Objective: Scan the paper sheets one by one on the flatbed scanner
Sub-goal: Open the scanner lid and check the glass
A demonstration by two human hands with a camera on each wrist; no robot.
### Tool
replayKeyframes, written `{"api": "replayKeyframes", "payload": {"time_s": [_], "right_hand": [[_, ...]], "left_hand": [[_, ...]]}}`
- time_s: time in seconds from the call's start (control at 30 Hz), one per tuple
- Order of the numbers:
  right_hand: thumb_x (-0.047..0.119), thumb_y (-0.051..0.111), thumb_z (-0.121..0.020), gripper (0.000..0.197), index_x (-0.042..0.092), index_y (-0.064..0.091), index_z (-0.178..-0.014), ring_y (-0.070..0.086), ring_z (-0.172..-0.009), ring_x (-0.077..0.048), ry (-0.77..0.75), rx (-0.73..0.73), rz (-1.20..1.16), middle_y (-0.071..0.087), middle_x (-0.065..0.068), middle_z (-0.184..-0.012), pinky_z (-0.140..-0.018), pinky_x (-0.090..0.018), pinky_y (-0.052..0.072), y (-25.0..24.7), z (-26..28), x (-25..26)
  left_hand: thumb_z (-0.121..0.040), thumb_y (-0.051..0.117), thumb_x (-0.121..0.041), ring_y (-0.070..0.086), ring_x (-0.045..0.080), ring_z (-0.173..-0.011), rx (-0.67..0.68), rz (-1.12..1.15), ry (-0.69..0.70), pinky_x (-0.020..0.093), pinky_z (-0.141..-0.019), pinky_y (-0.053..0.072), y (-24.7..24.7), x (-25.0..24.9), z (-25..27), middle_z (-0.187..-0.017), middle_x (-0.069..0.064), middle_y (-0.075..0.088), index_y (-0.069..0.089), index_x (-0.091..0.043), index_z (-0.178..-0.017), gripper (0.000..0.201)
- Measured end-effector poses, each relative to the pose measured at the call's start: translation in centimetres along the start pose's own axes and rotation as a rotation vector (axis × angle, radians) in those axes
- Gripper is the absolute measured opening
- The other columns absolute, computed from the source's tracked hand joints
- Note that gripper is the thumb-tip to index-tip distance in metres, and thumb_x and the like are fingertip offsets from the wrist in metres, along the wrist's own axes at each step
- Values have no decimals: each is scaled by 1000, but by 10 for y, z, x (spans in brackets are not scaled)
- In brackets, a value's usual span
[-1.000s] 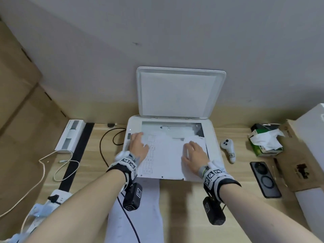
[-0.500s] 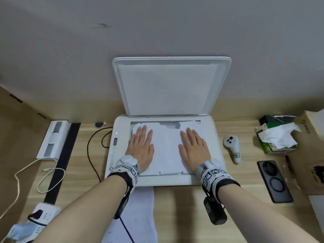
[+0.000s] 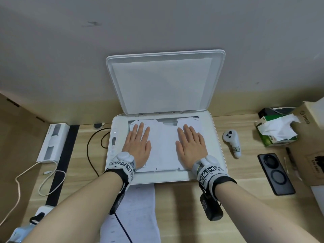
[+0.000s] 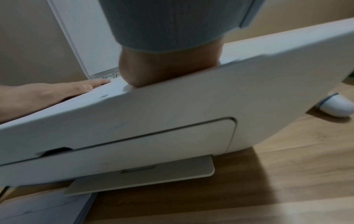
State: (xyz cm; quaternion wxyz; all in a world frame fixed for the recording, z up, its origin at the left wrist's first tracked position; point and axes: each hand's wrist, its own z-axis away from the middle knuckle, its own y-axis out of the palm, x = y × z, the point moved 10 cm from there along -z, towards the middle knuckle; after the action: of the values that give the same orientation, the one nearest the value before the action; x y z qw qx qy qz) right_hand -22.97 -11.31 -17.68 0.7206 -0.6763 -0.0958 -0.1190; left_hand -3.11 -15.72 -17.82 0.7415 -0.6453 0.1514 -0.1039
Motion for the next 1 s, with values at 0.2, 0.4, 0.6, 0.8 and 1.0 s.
{"api": "replayKeyframes", "payload": {"time_s": [0.2, 0.4, 0.6, 0.8, 1.0], "right_hand": [[45, 16, -102, 59, 27, 12, -158, 1, -153, -21, -26, 25, 11, 6, 1, -167, -123, -43, 5, 2, -2, 1], [44, 18, -102, 58, 27, 14, -158, 3, -153, -21, -21, 19, 5, 7, 0, -167, -123, -44, 6, 1, -4, 1], [43, 19, -103, 58, 27, 14, -157, 4, -153, -21, -20, 16, 25, 8, -1, -167, -123, -44, 7, 1, -5, 3], [43, 19, -103, 58, 26, 14, -158, 3, -153, -21, -17, 17, 28, 8, -1, -167, -123, -44, 7, 1, -5, 3], [42, 19, -103, 58, 26, 14, -157, 3, -153, -21, -23, 18, 29, 7, -1, -167, -123, -44, 7, -1, -6, 6]], "left_hand": [[-94, 3, -43, -4, 25, -152, 11, 18, -36, 42, -123, 4, 2, 3, 2, -165, 3, -6, 5, -22, -157, 66], [-94, 3, -42, -5, 25, -152, 18, 7, -47, 43, -123, 4, 1, 4, 2, -165, 4, -7, 6, -21, -157, 67], [-92, 1, -43, -8, 24, -151, 33, 4, -56, 43, -123, 4, 1, 4, 2, -165, 3, -9, 4, -22, -157, 68], [-88, 2, -40, -3, 25, -152, 25, -5, -86, 43, -123, 7, -1, 4, -1, -165, 4, -2, 13, -21, -157, 72], [-89, 9, -34, -3, 28, -151, 35, -28, -88, 44, -122, 7, -1, 4, -2, -165, 6, -3, 13, -20, -156, 69]]}}
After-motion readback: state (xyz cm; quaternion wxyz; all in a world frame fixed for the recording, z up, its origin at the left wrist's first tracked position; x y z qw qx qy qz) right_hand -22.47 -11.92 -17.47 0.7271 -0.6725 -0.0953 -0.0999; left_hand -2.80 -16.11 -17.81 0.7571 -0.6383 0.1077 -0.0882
